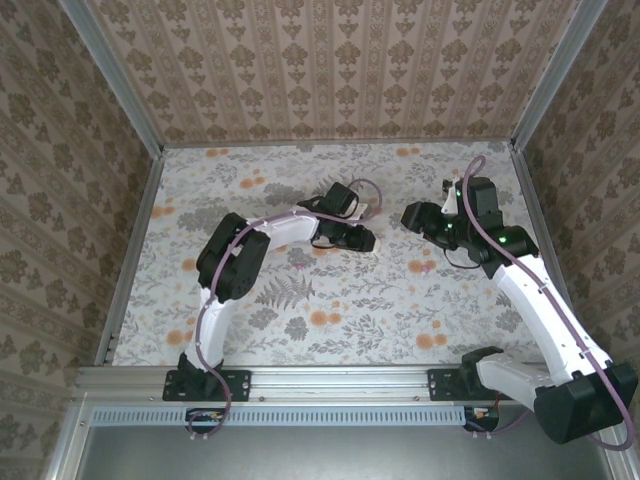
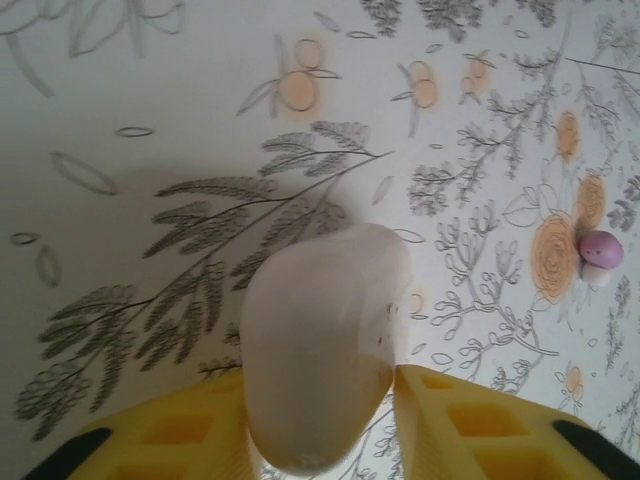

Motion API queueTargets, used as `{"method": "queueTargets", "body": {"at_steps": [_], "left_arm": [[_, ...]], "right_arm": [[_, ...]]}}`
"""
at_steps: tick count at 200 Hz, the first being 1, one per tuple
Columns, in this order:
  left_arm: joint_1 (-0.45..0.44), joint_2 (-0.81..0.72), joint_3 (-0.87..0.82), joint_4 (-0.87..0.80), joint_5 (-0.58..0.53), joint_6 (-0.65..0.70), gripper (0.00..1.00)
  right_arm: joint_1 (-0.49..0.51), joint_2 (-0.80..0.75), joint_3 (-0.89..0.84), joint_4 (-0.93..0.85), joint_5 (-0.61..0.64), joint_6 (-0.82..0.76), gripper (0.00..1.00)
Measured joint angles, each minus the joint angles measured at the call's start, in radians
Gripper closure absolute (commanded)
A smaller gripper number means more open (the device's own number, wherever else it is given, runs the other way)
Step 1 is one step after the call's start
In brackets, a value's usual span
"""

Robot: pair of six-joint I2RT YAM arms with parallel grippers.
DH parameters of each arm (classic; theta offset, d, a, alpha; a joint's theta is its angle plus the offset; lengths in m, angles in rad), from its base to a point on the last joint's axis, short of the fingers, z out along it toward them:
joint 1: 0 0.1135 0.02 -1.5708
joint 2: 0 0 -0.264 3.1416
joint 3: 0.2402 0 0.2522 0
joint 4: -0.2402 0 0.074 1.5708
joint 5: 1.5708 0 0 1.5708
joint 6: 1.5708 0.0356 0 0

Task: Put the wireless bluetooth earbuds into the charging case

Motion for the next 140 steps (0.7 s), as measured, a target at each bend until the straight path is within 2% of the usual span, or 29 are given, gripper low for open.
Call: {"method": "queueTargets", "body": {"at_steps": [36, 84, 103, 140], "left_arm": [[0.016, 0.0, 0.0, -0.024, -0.023, 0.001, 0.47], [0.019, -0.059, -0.027, -0.045, -0.065, 0.024, 0.46], [0.024, -0.152, -0.087, -0.036, -0.09, 0.036, 0.46], [0.067, -0.465, -0.304, 0.032, -0.178, 0.037, 0.45]], "right_arm": [[0.0, -0.003, 0.0, 0.0, 0.0, 0.008, 0.43], [0.0, 0.07, 0.002, 0.021, -0.024, 0.011, 0.44], [0.0, 0.142, 0.017, 0.033, -0.041, -0.007, 0.45], [0.034, 0.32, 0.108, 0.069, -0.032, -0.104, 0.47]]}}
